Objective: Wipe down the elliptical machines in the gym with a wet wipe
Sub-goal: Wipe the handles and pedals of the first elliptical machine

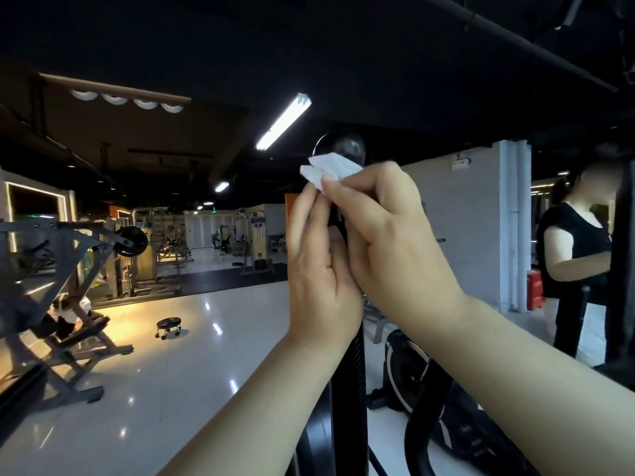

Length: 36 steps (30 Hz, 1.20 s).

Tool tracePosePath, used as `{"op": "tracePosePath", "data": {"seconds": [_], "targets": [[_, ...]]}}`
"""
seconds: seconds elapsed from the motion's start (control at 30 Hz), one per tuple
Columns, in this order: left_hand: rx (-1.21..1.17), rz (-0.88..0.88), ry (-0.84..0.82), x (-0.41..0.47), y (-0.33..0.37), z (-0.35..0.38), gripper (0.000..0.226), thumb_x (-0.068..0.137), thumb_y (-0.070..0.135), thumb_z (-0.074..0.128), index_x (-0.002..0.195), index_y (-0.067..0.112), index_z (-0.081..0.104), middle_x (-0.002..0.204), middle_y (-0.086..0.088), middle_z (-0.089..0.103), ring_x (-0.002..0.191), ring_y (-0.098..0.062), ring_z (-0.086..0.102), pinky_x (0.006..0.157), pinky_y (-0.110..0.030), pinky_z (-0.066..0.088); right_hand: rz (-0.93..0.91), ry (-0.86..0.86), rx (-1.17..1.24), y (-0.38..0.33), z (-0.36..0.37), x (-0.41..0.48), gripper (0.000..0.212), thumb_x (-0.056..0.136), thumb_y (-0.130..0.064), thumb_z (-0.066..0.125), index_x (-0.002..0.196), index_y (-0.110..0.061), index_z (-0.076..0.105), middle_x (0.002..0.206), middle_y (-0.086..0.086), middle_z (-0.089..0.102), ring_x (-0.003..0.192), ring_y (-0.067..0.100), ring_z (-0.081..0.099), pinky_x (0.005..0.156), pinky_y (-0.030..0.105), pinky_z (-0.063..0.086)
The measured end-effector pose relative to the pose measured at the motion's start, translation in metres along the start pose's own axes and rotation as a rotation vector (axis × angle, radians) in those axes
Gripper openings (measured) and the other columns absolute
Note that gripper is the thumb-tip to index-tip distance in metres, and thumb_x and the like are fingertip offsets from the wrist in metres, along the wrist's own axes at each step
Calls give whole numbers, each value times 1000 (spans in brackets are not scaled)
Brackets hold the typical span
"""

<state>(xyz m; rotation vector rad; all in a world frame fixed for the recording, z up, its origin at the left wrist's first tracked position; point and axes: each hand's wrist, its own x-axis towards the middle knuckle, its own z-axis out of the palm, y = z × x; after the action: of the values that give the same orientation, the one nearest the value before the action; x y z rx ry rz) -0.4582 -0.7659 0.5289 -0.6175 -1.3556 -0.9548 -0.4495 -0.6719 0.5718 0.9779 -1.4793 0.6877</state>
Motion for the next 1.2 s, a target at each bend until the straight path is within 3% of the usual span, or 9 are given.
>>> {"op": "tracePosePath", "data": {"seconds": [0.13,0.23,0.47,0.67,0.73,0.83,1.0,1.13,1.2], "targets": [[33,1,-3,-6,-2,-1,45,106,3,36,151,-1,38,159,-5,30,150,-8,30,122,-28,30,-44,88,31,8,-8,-11,27,96,2,57,121,2,68,104,11,56,95,16,55,82,20,48],[53,25,-13,-7,-3,0,44,105,-2,38,149,-7,39,158,-14,33,151,-18,31,124,-32,28,-37,215,16,12,-8,6,25,99,0,57,120,2,69,108,12,58,101,10,51,87,16,45],[75,-26,10,-5,1,1,45,105,-6,38,150,-3,41,158,-9,35,149,-10,33,122,-25,28,27,59,142,13,-6,-30,28,92,12,58,115,2,71,106,9,56,96,10,54,85,12,43],[84,11,20,-7,-2,4,45,104,-5,38,148,-6,41,157,-10,36,150,-18,32,124,-35,29,112,254,160,10,-7,10,26,97,3,55,117,-3,70,109,9,58,103,10,53,90,18,46],[87,10,25,-8,-3,3,45,104,-4,38,149,-6,41,157,-6,34,150,-18,33,123,-36,30,46,167,150,9,-3,6,27,96,-4,49,111,-1,72,110,11,60,101,17,57,88,25,50],[77,-11,41,-9,-4,4,44,106,0,38,150,-4,40,156,5,32,149,-16,35,123,-35,31,-13,32,131,10,-5,-15,31,95,-6,48,110,0,73,108,10,56,98,18,58,83,14,46],[84,-8,54,-8,-2,5,44,103,-4,39,148,-3,43,155,-12,39,149,-15,34,123,-30,27,-1,156,77,10,-18,24,29,97,-2,49,117,4,68,106,5,51,98,7,50,88,12,41],[64,-15,52,-3,-1,3,46,102,-6,41,147,1,43,154,-14,40,148,-20,36,123,-37,31,48,-10,110,3,-14,44,27,98,-16,42,108,3,60,96,14,61,91,26,61,84,47,53],[57,-12,52,0,-2,4,46,101,-10,43,146,-2,45,152,-16,41,147,-22,38,122,-39,32,17,-119,-30,2,-11,30,34,98,-17,37,111,2,62,104,14,57,97,22,55,82,36,52]]}}
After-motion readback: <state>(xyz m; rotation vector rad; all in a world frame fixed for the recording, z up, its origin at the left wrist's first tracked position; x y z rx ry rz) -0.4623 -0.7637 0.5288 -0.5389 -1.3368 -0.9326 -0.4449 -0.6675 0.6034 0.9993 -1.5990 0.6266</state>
